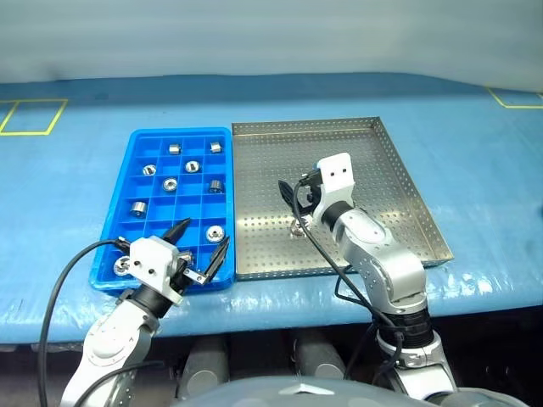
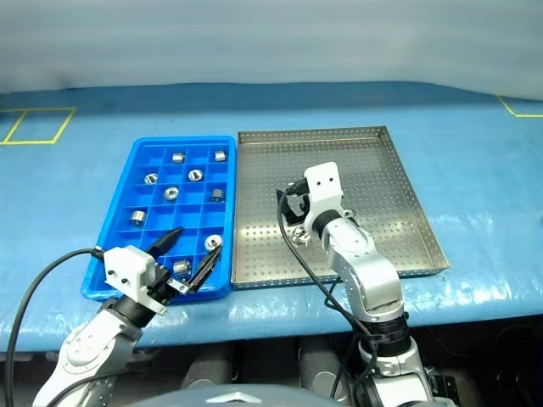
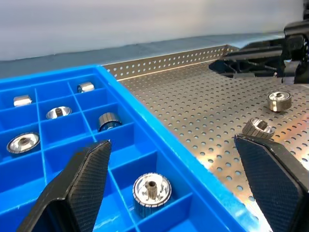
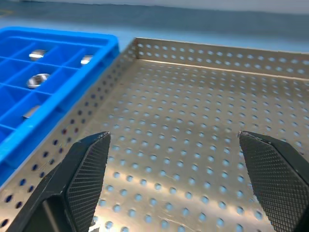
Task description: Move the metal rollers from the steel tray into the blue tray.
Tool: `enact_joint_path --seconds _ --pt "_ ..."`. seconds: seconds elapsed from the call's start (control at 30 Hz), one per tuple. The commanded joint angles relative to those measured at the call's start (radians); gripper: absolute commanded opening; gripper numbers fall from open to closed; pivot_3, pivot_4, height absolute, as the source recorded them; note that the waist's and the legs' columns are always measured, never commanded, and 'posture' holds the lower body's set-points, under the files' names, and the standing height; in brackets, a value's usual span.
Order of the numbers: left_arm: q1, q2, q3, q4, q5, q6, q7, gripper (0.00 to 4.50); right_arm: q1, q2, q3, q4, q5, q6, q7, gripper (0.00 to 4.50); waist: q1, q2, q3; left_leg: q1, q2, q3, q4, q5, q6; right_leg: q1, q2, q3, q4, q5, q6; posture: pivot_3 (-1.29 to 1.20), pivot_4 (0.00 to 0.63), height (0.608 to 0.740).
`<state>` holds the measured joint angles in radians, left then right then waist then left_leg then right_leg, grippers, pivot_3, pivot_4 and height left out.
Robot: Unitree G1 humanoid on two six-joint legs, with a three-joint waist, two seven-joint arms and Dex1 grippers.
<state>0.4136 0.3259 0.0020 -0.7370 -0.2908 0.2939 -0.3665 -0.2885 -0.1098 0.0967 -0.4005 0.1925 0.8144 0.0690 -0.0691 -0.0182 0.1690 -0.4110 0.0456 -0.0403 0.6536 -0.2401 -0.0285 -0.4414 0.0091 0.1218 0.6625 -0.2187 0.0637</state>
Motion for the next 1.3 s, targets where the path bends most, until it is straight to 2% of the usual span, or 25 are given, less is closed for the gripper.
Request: enact_joint_path --seconds 0.03,0.37,0.73,0.83,1.03,1.3 --pt "-0.018 0.012 -0.005 0.009 -0.015 0.004 -0.020 4.50 0.038 0.022 -0.072 -0.034 -0.014 -0.001 -0.057 4.47 -0.007 0.000 0.000 0.000 0.000 0.000 0.000 0.000 0.000 0.000 0.000 0.000 0.000 0.000 0.000 -0.04 0.150 0.740" --pt "-0.046 0.018 -0.009 0.021 -0.020 0.017 -0.040 4.50 0.100 0.064 -0.125 0.050 -0.055 -0.047 -0.119 4.47 -0.037 0.000 -0.001 0.002 0.000 0.000 0.001 0.000 0.000 0.002 0.000 0.001 0.001 0.001 0.000 -0.05 0.150 0.740" --pt "-0.031 0.008 -0.010 0.015 -0.016 0.013 -0.035 4.50 0.066 0.066 -0.147 0.259 -0.061 -0.147 -0.092 4.47 -0.050 0.000 -0.001 0.002 0.000 0.001 0.001 0.000 0.000 0.003 0.000 0.001 0.000 0.001 0.001 -0.02 0.150 0.740" --pt "-0.029 0.007 -0.009 0.014 -0.014 0.011 -0.032 4.50 0.045 0.065 -0.157 0.307 -0.064 -0.180 -0.085 3.88 -0.049 0.000 -0.001 0.004 0.000 0.000 0.002 0.000 0.000 0.004 0.000 0.001 0.000 0.001 0.001 -0.01 0.150 0.740" --pt "-0.016 0.006 -0.004 0.005 -0.011 0.007 -0.025 4.50 0.022 0.066 -0.153 0.333 -0.057 -0.198 -0.060 1.96 -0.049 0.000 -0.001 0.011 0.000 0.000 0.001 0.000 0.000 0.012 0.000 0.001 -0.001 0.001 0.001 0.01 0.150 0.740" --pt "0.024 -0.003 0.025 -0.013 0.001 -0.013 0.005 4.50 -0.029 0.093 -0.051 0.139 -0.020 -0.110 0.018 1.86 -0.047 0.001 0.000 0.012 0.000 0.000 0.000 0.000 0.000 0.011 0.000 0.002 -0.001 0.001 0.000 0.07 0.150 0.740"
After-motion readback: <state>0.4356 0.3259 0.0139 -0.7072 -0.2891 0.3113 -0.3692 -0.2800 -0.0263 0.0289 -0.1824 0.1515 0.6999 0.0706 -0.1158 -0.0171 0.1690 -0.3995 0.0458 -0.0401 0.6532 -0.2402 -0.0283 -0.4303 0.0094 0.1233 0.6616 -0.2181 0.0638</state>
